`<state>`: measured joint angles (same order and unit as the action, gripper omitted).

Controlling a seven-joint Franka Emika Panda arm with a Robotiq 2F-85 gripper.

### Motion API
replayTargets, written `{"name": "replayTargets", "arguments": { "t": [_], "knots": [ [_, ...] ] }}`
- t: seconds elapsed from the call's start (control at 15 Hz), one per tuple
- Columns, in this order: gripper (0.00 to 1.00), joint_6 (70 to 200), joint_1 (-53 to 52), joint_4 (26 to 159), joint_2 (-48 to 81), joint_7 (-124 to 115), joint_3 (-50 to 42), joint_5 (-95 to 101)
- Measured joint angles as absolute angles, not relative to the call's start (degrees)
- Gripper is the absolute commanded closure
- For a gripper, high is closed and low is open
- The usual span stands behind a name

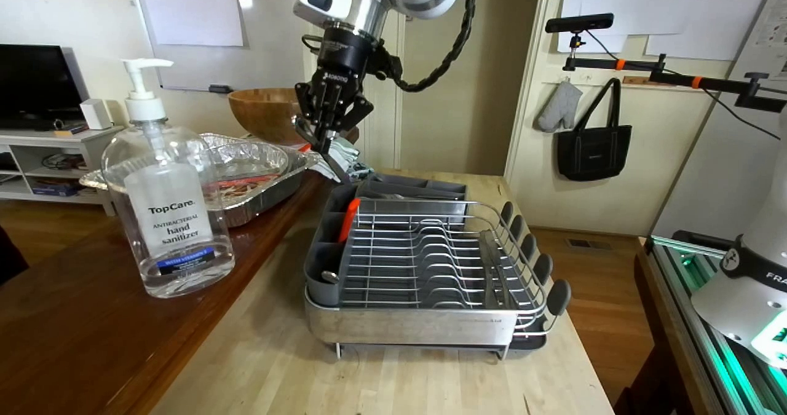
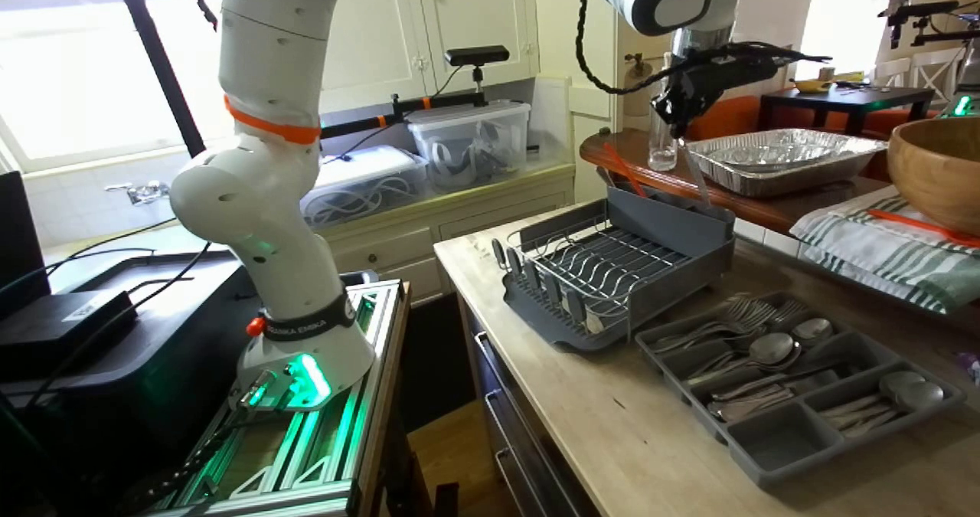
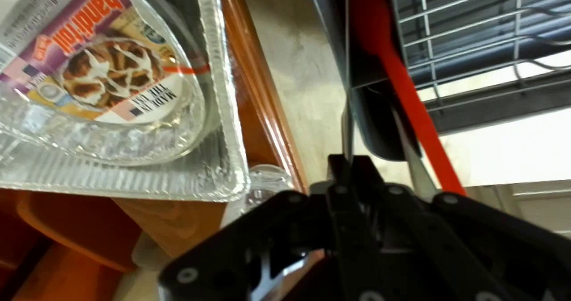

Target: Put the spoon and knife on the cutlery holder

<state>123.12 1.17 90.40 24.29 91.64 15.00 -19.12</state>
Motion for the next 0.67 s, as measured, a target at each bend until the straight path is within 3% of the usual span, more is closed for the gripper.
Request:
{"name": "replayTargets", "arguments": {
  "t": [0.67],
  "knots": [
    [0.98, 99.8, 3.2, 102.7, 8.9, 122.4, 10.1, -18.8]
  ]
}}
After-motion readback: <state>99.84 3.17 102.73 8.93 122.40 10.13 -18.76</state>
